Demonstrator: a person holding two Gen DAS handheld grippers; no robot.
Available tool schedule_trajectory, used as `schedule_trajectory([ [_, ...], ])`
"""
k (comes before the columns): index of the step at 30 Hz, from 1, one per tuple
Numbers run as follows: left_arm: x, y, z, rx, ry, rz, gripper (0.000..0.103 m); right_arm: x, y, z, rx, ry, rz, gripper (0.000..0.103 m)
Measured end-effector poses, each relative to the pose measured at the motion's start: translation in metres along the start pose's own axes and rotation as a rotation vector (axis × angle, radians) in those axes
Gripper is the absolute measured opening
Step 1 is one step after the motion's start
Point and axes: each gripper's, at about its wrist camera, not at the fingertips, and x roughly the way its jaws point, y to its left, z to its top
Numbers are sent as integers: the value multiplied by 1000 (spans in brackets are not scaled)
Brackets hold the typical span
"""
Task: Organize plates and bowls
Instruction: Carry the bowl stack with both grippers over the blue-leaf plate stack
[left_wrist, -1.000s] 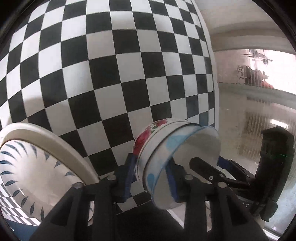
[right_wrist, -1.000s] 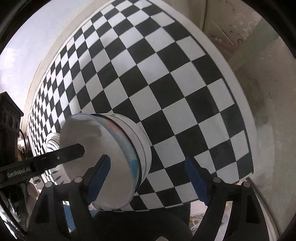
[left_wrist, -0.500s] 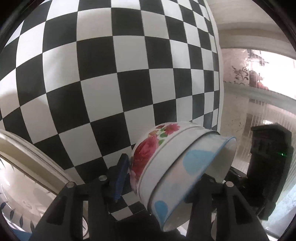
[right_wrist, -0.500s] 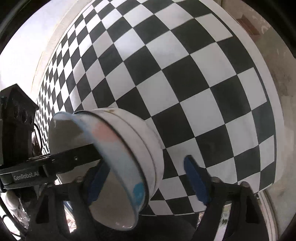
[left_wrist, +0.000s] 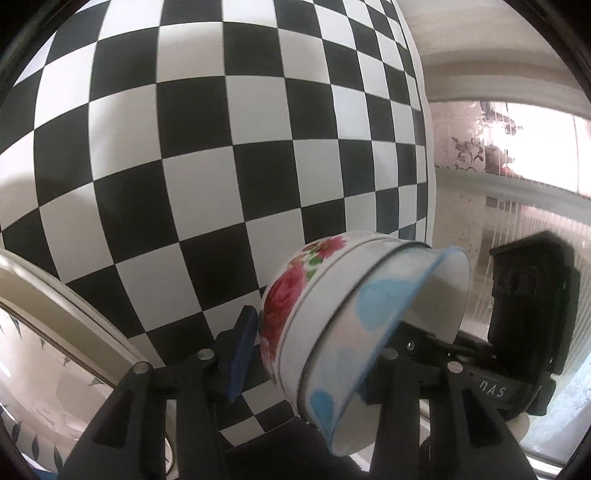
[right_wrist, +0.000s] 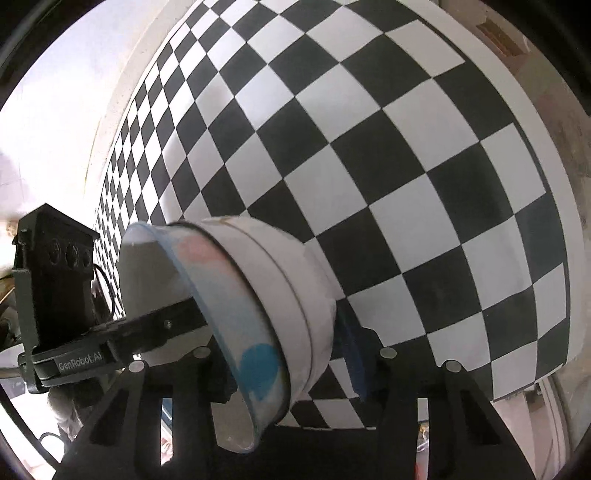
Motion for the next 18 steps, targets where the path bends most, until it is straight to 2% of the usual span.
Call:
schedule_trajectory([
  [2,1,-5,1,35,-3,15,41,3,-6,5,8,14,33,57],
  [6,0,7,5,-1,7,-47,41,6,-20,10,42,41,102,57],
  [10,-5,2,-2,39,-25,-9,41,5,-19,9,25,38,102,55],
  [18,-14,4,-7,39,-53,-31,44,-4,-15,5,17,3,129,49],
])
